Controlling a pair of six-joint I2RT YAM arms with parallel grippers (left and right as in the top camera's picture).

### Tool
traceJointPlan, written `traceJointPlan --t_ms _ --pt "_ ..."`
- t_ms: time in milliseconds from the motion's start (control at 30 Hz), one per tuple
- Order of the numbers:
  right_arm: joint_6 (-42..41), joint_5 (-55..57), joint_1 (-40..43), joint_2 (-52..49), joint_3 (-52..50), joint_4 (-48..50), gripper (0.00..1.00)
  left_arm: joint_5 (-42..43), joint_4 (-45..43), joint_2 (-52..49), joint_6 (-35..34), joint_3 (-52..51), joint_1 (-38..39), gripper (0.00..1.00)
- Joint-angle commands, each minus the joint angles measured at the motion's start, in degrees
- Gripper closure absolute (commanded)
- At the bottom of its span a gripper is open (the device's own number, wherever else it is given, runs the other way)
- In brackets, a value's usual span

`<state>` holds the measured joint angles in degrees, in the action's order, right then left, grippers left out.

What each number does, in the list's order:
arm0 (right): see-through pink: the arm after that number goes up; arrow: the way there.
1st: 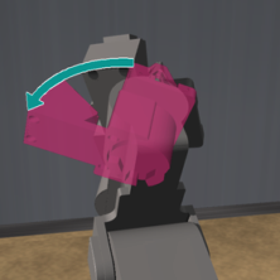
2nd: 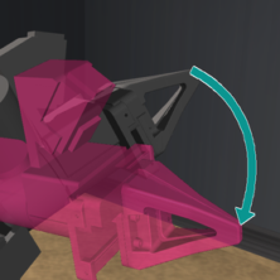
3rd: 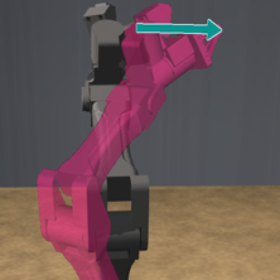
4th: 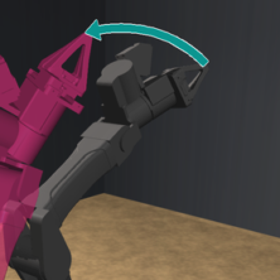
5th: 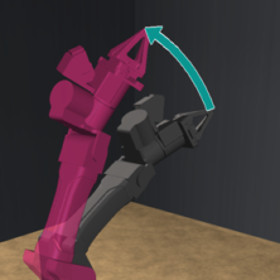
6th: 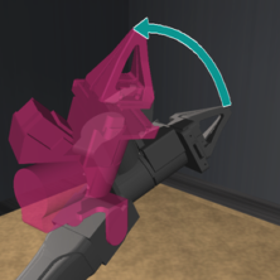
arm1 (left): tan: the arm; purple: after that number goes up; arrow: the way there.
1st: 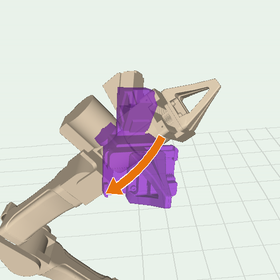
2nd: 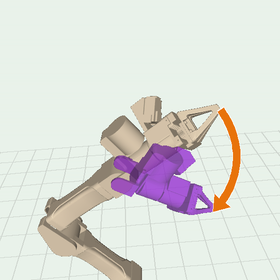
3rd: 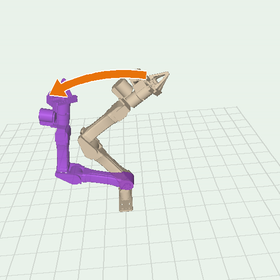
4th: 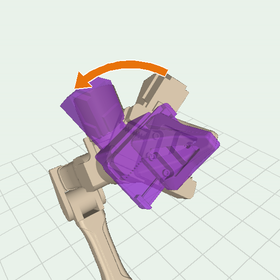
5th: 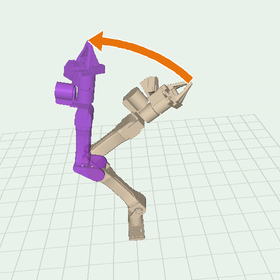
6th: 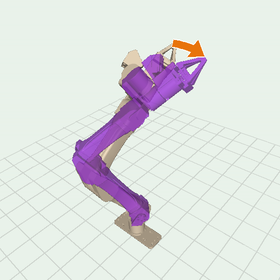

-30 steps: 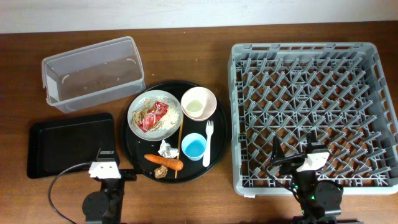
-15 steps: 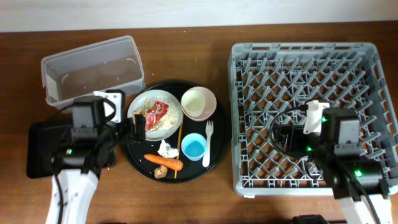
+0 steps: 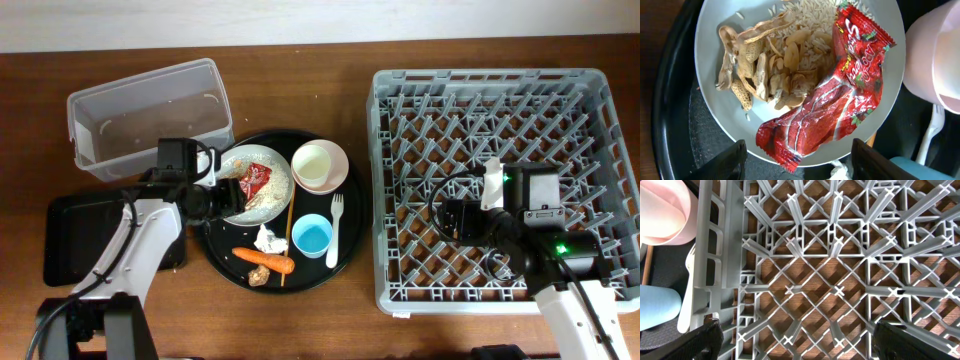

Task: Sort waste into correct bins and load items into the dishwasher rack
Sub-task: 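Grasp the red meat scraps on the plate with the left gripper, then carry the meat scraps left and drop them into the clear bin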

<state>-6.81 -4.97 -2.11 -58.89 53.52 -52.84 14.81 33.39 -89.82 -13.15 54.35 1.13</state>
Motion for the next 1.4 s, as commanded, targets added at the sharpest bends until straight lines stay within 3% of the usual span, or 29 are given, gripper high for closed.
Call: traceJointPlan --t_ms 0,100,167,333,433,467,533,567,667,800,867,967,1067,1100,1167,1233,1300,1367 --pt "0.6 0.7 0.3 -0.1 1.3 -0.3 0.01 0.2 -0.6 -2.8 -4.2 0.1 0.1 0.34" --pt "0.5 0.8 0.3 -0.1 1.3 -0.3 0.02 -0.2 -1.8 -5.2 -5.5 0.1 0.1 0.38" --pt "0.5 0.7 0.3 -0.1 1.3 -0.3 0.01 -0.2 -3.5 -5.3 -5.5 0.1 0.1 0.69" --pt "0.5 0.8 0.3 -0.1 1.3 -0.3 0.01 -0.2 -4.7 -5.3 -5.5 1.1 0.1 0.99" --pt "0.5 0.7 0.3 -0.1 1.3 -0.3 0.01 1.6 -4.7 -5.1 -5.5 1.3 0.1 0.99" --pt "0.5 0.7 0.3 -0.1 1.3 -0.3 0.01 6.2 -4.9 -4.8 -5.5 1.9 0.1 0.76" --pt "0.5 0.7 0.3 -0.1 1.3 -0.3 0.01 20.9 -8.3 -4.8 -7.1 2.4 0.2 0.6" --pt "0.5 0.7 0.3 -0.1 1.3 -0.3 0.01 21.4 -8.5 -4.8 -9.4 2.3 0.7 0.55" --pt "0.5 0.7 0.3 -0.1 1.3 -0.4 0.01 14.2 -8.5 -5.2 -16.4 2.3 4.2 0.54" --pt "0.5 0.7 0.3 -0.1 1.3 -0.3 0.01 9.6 -8.5 -6.5 -20.8 2.3 6.7 0.55" --pt "0.5 0.7 0.3 -0.1 1.3 -0.4 0.01 3.5 -8.6 -6.8 -22.3 2.3 6.7 0.55" --pt "0.5 0.7 0.3 -0.1 1.3 -0.7 0.01 2.7 -12.4 -6.8 -22.3 2.3 6.7 0.62" --pt "0.5 0.7 0.3 -0.1 1.3 -0.8 0.01 2.7 -12.4 -7.4 -22.3 2.3 6.7 0.62" --pt "0.5 0.7 0.3 -0.1 1.3 -0.8 0.01 2.7 -12.4 -7.8 -22.2 2.3 6.7 0.66" --pt "0.5 0.7 0.3 -0.1 1.3 -0.8 0.01 2.7 -12.6 -8.0 -22.2 2.3 6.8 0.91" --pt "0.5 0.7 0.3 -0.1 1.3 -0.8 0.01 2.7 -12.8 -8.0 -22.2 2.3 6.8 0.99" --pt "0.5 0.7 0.3 -0.1 1.3 -0.8 0.01 3.0 -12.8 -7.5 -21.8 2.5 6.7 0.99" --pt "0.5 0.7 0.3 -0.1 1.3 -0.8 0.01 4.6 -12.5 -3.7 -16.5 3.9 6.6 0.99"
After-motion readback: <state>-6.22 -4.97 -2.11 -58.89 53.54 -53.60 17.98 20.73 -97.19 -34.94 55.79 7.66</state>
